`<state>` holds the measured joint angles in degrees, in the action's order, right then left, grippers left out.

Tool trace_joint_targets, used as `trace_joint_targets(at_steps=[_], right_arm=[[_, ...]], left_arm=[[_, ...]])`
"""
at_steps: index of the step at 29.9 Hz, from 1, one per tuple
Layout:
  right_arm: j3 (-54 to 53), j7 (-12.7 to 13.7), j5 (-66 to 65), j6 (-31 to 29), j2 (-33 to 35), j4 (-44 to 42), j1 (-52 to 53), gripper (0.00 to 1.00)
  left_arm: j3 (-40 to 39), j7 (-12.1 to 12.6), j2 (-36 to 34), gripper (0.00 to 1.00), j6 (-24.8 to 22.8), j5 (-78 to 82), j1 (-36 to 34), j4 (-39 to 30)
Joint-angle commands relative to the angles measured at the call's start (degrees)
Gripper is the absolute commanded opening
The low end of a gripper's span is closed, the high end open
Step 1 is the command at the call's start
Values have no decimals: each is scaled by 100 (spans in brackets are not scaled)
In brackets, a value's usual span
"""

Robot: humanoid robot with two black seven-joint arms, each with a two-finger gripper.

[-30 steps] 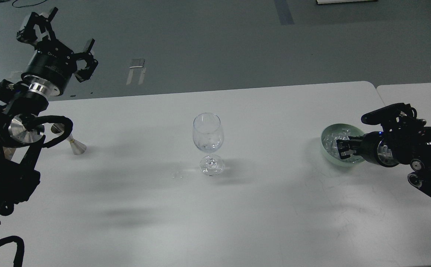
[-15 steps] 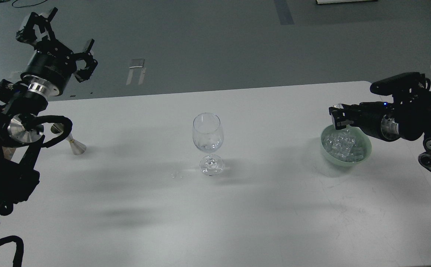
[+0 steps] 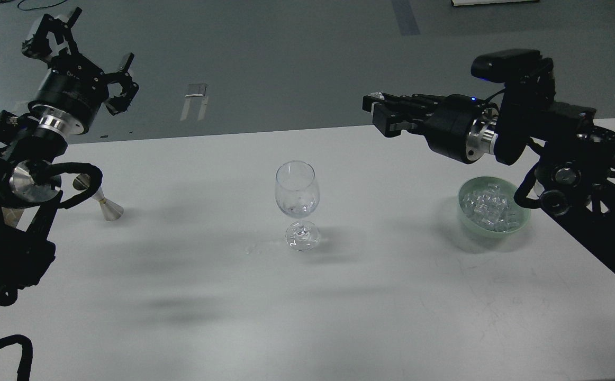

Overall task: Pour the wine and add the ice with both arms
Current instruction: 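Lift the right gripper from the bowl and carry it over the glass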

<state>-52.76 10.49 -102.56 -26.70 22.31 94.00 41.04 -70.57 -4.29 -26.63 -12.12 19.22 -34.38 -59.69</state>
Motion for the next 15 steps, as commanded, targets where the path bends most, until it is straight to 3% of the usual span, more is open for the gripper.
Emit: trace_joint_targets(at_steps=[1,6,15], right_arm=[[12,15,-9,-2,-743,-4,220,2],[64,32,-9,-2,-1246,-13,194,3],[390,68,-53,-2,-1229,-101,36,3]], left_arm=[[-1,-2,-61,98,0,2,10,1],[-1,-2,-70,98,-1,2,10,1],[-1,-2,-61,98,-9,2,28,1]])
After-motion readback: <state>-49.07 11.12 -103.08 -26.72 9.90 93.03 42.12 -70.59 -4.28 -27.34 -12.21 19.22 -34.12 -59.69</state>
